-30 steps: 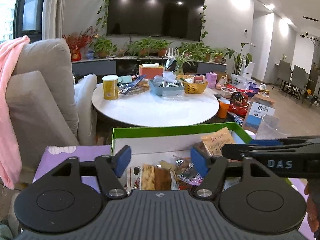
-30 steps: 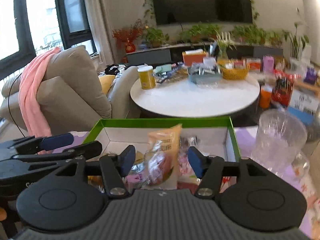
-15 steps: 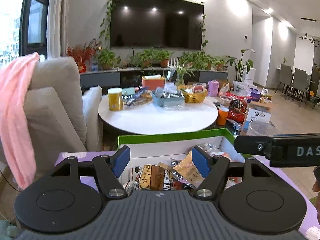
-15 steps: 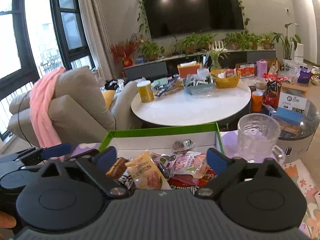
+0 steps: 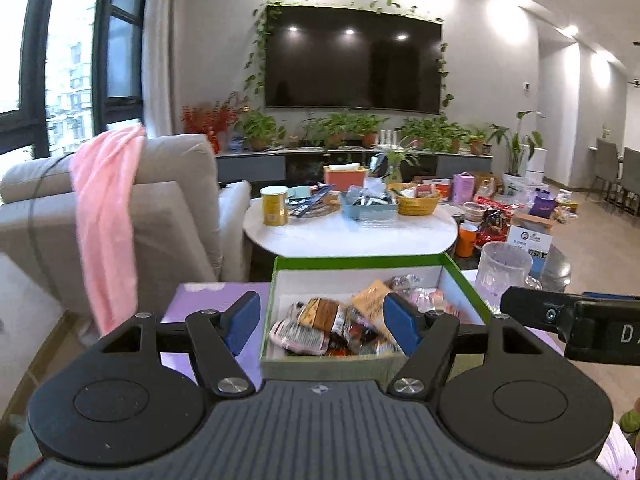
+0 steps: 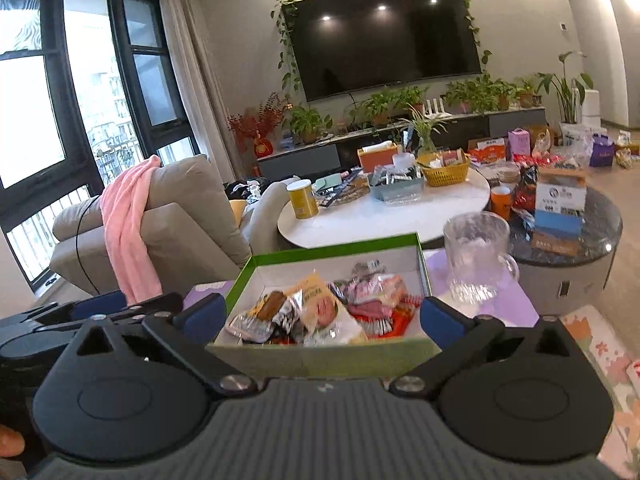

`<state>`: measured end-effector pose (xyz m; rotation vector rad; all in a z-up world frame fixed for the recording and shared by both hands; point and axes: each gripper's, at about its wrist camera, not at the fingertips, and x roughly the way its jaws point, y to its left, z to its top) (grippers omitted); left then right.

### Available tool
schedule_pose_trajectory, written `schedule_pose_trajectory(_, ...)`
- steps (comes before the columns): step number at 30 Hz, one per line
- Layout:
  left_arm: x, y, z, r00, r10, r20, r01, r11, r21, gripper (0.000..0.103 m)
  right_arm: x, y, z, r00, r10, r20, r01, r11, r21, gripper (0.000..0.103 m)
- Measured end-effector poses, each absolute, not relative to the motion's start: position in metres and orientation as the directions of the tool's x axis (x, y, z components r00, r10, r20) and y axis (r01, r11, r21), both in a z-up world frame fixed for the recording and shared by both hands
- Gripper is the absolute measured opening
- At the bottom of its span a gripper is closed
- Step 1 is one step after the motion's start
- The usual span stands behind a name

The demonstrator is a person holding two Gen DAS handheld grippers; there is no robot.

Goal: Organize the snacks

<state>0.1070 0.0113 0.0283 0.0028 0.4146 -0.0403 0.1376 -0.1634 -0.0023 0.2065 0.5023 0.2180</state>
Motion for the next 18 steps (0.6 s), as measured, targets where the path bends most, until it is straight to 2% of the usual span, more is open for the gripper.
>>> schedule_pose_trajectory(3,0.082,0.008,0.028,0.922,0.001,-0.388,0.002,1.0,0.008,0.065,0.127,-0.166,-0.005,0.851,0.248,-0.462,-0.144,0.958,0.25,0.049)
schedule_pose_trajectory(12,0.045,0.011,0.021,0.903,-0.021,-0.428,0.012,1.0,-0.025,0.065,0.094,-0.168,-0.007,0.853,0.236,-0.465,-0.142,0.963,0.229,0.049)
schedule_pose_trajectory(18,0.031,0.014,0.022,0.907,-0.01,-0.42,0.002,1.0,-0.02,0.065,0.082,-0.163,-0.006,0.86,0.24,-0.451,-0.162,0.965,0.205,0.049)
